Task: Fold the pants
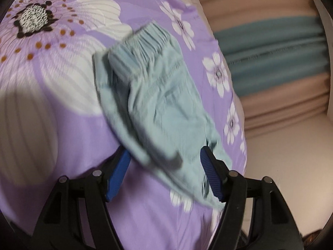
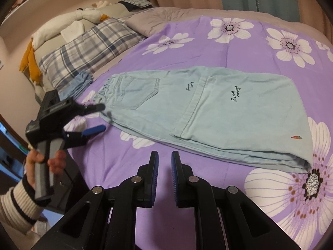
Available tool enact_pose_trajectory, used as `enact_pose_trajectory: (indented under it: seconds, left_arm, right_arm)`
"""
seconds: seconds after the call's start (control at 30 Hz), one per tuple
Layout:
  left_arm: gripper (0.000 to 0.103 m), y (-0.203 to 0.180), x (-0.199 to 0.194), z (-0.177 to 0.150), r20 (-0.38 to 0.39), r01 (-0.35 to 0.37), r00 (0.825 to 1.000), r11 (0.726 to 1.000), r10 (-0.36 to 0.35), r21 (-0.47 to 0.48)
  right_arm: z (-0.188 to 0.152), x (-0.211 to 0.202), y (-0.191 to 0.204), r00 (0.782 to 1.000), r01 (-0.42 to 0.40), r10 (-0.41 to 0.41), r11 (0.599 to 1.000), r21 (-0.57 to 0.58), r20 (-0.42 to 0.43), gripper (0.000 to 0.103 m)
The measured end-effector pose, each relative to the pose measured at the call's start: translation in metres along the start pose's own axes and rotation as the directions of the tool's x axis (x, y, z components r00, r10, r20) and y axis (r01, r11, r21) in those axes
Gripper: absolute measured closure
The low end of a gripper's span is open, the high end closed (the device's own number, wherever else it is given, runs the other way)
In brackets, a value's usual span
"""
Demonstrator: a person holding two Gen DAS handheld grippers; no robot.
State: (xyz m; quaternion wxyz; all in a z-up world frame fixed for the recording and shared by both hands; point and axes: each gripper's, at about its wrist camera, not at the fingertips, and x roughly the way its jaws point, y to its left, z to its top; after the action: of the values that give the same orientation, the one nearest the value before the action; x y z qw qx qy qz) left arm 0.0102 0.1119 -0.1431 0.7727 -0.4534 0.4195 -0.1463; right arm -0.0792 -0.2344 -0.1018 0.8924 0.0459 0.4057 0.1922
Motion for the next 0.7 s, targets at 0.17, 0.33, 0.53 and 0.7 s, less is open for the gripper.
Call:
enact_pose_trajectory:
  seconds: [0.17, 0.33, 0.53, 0.7]
  left_arm:
    - [0.034, -0.002, 0.009, 0.020, 0.027, -0.004, 1.000, 1.000, 0.005, -0.024]
    - [0.034, -0.004, 0.017, 0.038, 0.010, -0.014, 1.000, 1.000, 0.014, -0.024]
    - [0.072, -0.002, 0.027, 0.044, -0.010, -0.118, 0.993, 0.993, 0.118, 0.031]
    - [0.073, 0.002, 0.030, 0.044, -0.016, -0.114, 0.993, 0.992, 0.115, 0.055]
  right_arm:
    - [0.005, 0.004, 0.003, 1.000, 0.008, -0.008, 1.000, -0.004, -0.004, 0.092]
    - [0.020, 0.018, 0.003, 1.000, 0.014, -0.014, 1.000, -0.014, -0.013, 0.092]
    - [0.058, 0.054, -0.007, 0.999, 0.042, -0.042, 0.998, 0.039, -0.018, 0.092]
    - [0.095, 0.098, -0.018, 0.998, 0.057, -0.053, 0.994, 0.093, -0.041, 0.092]
